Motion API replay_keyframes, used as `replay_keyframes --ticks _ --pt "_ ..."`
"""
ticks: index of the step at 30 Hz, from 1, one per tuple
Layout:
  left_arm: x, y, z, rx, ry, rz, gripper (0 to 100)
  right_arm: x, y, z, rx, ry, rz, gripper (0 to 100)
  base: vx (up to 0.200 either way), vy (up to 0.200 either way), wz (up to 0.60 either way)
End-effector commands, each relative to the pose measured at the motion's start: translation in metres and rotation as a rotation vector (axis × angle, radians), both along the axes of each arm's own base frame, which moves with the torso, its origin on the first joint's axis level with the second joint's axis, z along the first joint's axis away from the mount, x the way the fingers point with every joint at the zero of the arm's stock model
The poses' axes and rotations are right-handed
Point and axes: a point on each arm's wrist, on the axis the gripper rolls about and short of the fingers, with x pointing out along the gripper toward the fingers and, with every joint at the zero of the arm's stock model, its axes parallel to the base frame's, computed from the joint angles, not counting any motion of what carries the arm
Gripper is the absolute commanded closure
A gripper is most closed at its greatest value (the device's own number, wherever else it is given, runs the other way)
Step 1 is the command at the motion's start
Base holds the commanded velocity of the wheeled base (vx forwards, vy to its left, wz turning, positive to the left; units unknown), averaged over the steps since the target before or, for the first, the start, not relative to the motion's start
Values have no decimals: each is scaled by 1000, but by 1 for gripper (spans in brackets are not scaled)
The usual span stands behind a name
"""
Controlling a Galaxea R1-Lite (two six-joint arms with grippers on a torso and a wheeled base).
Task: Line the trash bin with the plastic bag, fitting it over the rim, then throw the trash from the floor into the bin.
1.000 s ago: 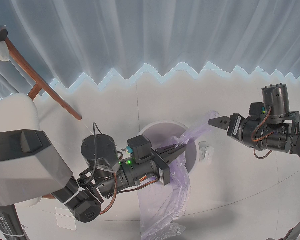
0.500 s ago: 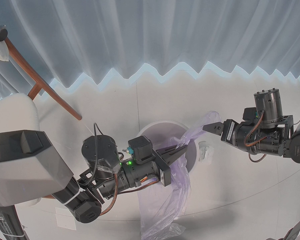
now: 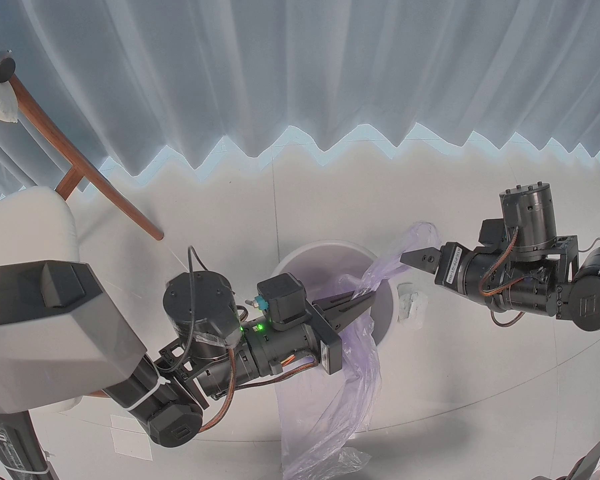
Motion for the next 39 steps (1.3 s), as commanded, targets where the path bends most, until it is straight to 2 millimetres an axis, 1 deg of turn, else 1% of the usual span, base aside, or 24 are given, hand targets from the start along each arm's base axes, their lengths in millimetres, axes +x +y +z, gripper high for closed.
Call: replay_keyframes --ticks 1,6,10,11,21,26,31,32,36,37,39 --pt "-1 0 1 -2 -3 1 100 3 4 -8 -12 25 7 0 0 0 0" --pt "-1 -1 -1 2 -1 -4 100 4 9 -11 -10 17 18 0 0 0 0" --pt "-2 -2 1 -2 -4 -6 100 3 11 -12 8 -30 24 0 0 0 0" --pt "-2 -2 0 0 -3 -6 100 3 10 -12 12 -43 23 100 0 0 0" --pt "-1 -2 0 -7 8 17 100 8 18 -22 -6 -35 12 100 0 0 0" --pt "2 -3 -3 -13 30 35 100 9 17 -16 -1 -63 0 100 0 0 0" --pt "0 -2 -5 -9 42 33 100 10 15 -13 -1 -109 1 100 0 0 0" --pt "-1 -2 -6 -4 43 34 0 10 15 -12 -2 -118 3 100 0 0 0" --pt "-3 -7 -4 -17 44 51 0 10 15 -11 2 -138 3 100 0 0 0" --pt "-1 -8 1 -38 35 65 0 13 10 -10 -1 -149 -18 100 0 0 0" --pt "-1 -7 4 -46 34 68 0 18 1 -7 -6 -170 -44 100 0 0 0"
